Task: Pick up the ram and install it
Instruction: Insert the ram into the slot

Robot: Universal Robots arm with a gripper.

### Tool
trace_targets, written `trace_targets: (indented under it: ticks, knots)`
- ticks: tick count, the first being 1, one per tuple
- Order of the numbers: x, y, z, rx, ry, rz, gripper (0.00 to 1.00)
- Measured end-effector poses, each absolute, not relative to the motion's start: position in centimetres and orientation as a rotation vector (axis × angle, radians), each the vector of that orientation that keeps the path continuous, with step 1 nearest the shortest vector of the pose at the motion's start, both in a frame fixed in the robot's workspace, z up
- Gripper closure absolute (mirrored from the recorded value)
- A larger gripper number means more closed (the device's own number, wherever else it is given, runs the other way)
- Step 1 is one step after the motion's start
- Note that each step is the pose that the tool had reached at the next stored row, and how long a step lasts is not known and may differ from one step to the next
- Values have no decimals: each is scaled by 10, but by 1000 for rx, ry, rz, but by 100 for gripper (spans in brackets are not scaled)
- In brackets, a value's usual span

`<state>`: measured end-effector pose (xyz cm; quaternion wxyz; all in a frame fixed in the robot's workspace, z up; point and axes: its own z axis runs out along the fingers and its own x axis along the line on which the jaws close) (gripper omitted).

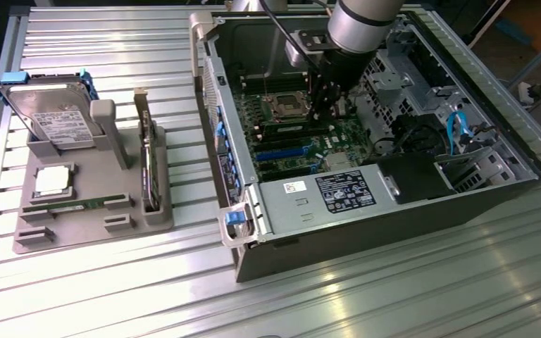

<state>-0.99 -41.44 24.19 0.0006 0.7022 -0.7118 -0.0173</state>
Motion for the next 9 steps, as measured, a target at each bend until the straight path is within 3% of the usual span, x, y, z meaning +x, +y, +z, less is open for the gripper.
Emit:
trace_targets:
  ticks: [9]
  knots:
    - [-11, -414, 246, 2216, -2239, -40, 88]
